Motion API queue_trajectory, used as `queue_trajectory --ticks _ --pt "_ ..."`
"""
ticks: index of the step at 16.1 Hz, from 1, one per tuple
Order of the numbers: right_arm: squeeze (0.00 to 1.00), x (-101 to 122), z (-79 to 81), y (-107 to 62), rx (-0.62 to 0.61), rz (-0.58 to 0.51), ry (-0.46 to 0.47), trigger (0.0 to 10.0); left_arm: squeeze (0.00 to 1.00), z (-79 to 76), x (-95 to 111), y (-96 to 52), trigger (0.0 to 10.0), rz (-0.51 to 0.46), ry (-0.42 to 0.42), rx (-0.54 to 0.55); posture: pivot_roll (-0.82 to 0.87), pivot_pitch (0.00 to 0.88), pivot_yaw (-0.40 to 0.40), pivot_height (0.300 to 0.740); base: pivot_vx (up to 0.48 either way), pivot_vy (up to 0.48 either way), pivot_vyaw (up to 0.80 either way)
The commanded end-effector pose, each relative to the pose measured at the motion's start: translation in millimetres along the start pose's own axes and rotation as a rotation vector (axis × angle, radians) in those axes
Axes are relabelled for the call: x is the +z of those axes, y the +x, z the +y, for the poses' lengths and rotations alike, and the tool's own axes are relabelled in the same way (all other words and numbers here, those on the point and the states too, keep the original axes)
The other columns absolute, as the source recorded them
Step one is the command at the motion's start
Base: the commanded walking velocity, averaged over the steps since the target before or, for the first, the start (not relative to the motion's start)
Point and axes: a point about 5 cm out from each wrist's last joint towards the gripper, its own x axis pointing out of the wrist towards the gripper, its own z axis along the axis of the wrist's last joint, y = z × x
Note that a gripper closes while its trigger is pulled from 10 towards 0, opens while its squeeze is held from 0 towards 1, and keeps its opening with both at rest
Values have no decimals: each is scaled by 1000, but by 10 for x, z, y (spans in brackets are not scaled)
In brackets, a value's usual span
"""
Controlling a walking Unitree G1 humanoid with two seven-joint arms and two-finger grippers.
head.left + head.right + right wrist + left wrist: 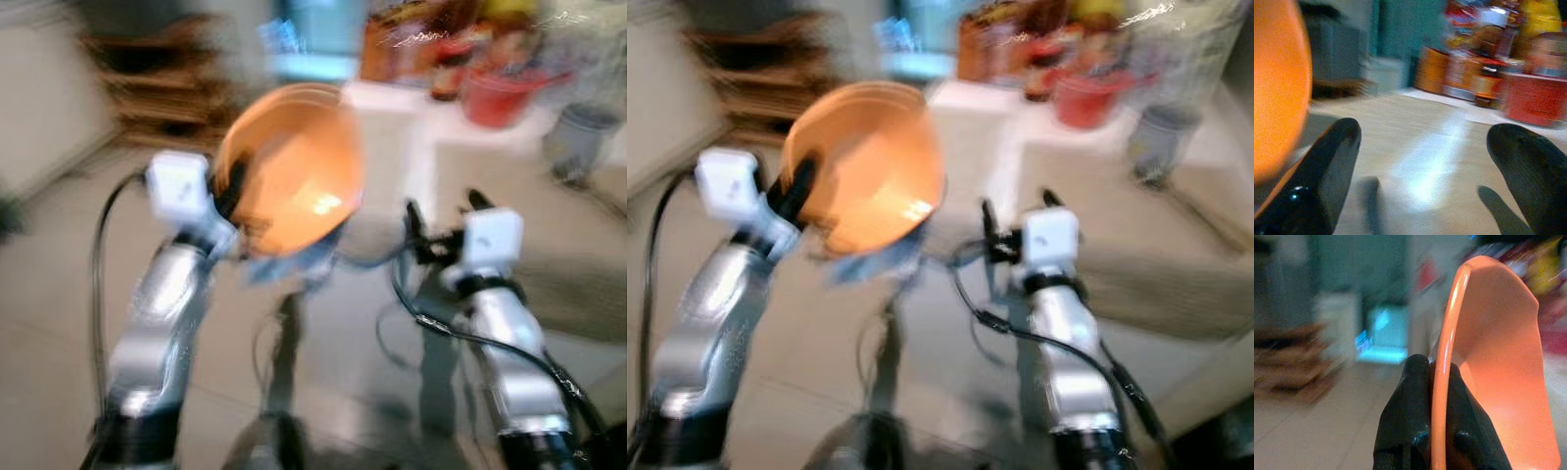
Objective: Setting the table
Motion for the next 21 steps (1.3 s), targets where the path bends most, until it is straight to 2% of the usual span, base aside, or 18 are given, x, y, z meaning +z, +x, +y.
queue_trajectory --ticks 1,6,8,10,13,21 --pt "0 22 -39 4 -8 -9 -14 10000 0 -108 222 110 0 -90 17 -56 -106 0 59 740 0 0 0" --pt "0 -14 -42 -4 -9 0 -23 10000 0 -115 221 119 0 -89 24 -78 -107 0 59 740 0 -52 0" --pt "0 -18 -45 -5 -7 0 -34 10000 0 -114 220 122 0 -91 26 -87 -108 0 58 740 0 -480 0" --pt "0 -48 -38 15 -5 30 -25 10000 0 -130 226 124 0 -96 25 -95 -110 0 58 740 0 -480 -756" --pt "0 -38 -37 16 -8 15 -37 10000 0 -144 215 127 0 -92 29 -100 -109 0 59 740 0 -477 -683" --pt "0 -41 -25 42 2 11 -40 10000 0 -189 193 140 0 -91 39 -105 -110 0 55 740 0 -461 0"
